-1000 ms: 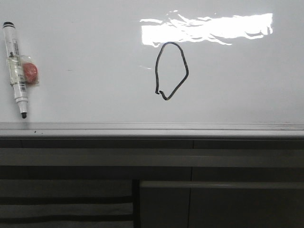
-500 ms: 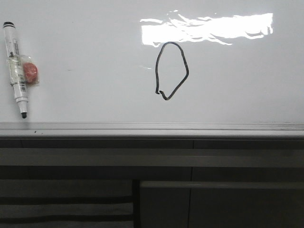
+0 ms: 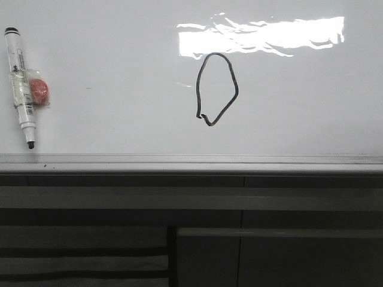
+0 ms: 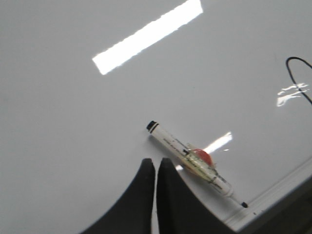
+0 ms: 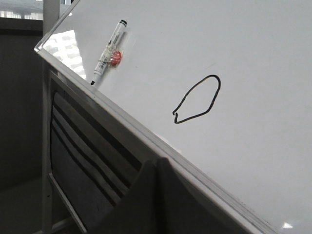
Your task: Write number 0 on whiteboard
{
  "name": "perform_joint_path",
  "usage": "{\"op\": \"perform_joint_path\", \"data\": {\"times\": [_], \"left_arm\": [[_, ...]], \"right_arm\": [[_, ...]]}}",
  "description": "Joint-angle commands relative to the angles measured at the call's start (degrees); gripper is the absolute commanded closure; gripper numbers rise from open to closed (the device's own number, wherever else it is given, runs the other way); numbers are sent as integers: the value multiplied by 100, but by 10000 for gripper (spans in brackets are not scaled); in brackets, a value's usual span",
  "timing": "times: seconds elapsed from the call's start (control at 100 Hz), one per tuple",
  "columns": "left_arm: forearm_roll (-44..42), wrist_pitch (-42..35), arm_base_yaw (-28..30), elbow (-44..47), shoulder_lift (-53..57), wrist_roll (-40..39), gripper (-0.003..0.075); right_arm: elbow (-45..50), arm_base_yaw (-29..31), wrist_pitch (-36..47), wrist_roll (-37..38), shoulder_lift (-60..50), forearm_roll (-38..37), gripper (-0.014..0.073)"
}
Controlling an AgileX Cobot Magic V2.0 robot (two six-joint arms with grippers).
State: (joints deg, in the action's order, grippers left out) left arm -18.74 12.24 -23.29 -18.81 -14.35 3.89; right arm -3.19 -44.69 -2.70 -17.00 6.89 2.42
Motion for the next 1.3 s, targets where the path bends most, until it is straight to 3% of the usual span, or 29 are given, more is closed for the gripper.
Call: {"op": "perform_joint_path", "data": {"times": [0.0,0.25,0.45,0.66,0.81,0.87,1.04,1.29], "left_arm": [[-51,-418,342,-141,131,-5,740],[740,256,1213,-131,1600,-41,740],[1291,269,1452,195,1568,-55,740],[1682,-722,1467,1152,1568,-58,740],[2181,-2279,1467,2134,1568,-58,740],[2354,-1773,1467,2013,1568,-35,740],[2465,-1912,1552,2092,1559,-11,740],[2314,-1012,2457,2092,1622,-1,740]], "right_arm": [[-143,35,439,15,61,7,669],[-143,35,439,15,61,7,669],[-143,35,439,15,61,7,669],[-143,35,439,15,61,7,669],[-143,35,439,15,61,7,669],[-143,35,439,15,61,7,669],[-143,35,439,15,61,7,669],[-143,35,439,15,61,7,669]]}}
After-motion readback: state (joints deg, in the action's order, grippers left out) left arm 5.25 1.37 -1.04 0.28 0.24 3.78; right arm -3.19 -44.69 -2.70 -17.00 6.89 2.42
